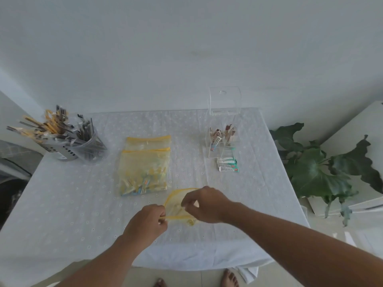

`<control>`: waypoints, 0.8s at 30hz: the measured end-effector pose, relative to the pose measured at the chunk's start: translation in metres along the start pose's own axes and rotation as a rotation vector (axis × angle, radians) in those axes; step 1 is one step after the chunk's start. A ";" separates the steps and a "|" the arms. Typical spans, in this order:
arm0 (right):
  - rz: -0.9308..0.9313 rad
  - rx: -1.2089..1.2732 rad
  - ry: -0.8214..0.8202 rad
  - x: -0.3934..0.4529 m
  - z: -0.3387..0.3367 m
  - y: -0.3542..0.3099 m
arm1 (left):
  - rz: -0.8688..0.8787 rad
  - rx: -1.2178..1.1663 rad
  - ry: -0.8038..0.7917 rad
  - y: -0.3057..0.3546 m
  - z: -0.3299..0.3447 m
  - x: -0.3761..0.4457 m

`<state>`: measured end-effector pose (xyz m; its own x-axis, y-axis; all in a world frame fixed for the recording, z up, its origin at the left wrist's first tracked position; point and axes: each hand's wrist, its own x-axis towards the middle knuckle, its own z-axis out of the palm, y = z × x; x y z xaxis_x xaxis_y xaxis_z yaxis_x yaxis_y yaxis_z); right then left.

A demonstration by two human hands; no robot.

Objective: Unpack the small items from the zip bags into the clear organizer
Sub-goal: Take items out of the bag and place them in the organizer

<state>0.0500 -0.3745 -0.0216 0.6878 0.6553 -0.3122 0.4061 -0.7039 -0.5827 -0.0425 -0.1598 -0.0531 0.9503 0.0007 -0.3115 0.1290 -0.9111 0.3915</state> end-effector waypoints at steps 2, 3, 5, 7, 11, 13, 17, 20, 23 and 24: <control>0.069 -0.121 -0.066 0.006 0.015 -0.006 | 0.008 0.006 0.007 0.004 0.000 0.000; 0.111 -0.158 -0.084 0.009 0.020 -0.008 | 0.011 0.009 0.010 0.006 0.000 0.000; 0.171 -0.207 -0.096 0.013 0.026 -0.012 | 0.010 0.014 0.012 0.010 0.001 0.000; 0.196 -0.262 -0.091 0.019 0.031 -0.016 | 0.007 0.017 0.018 0.015 0.001 0.000; 0.243 -0.374 -0.016 0.019 0.028 -0.014 | 0.000 0.002 0.037 0.016 -0.003 -0.002; 0.254 -0.402 -0.042 0.014 0.022 -0.004 | 0.001 -0.005 0.016 0.014 -0.005 -0.005; 0.287 -0.454 -0.069 0.008 0.012 0.000 | 0.029 -0.032 -0.006 0.017 0.002 -0.011; 0.203 -0.434 -0.022 0.012 0.010 -0.005 | 0.042 -0.043 0.033 0.023 0.007 -0.011; 0.115 -0.373 -0.105 0.018 0.014 -0.009 | 0.056 -0.041 0.078 0.025 0.006 -0.011; 0.130 -0.342 -0.129 0.019 0.017 -0.009 | 0.059 -0.037 0.087 0.025 0.006 -0.011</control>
<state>0.0491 -0.3507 -0.0349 0.6745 0.5685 -0.4710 0.5129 -0.8198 -0.2548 -0.0513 -0.1849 -0.0448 0.9773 -0.0150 -0.2116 0.0814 -0.8946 0.4394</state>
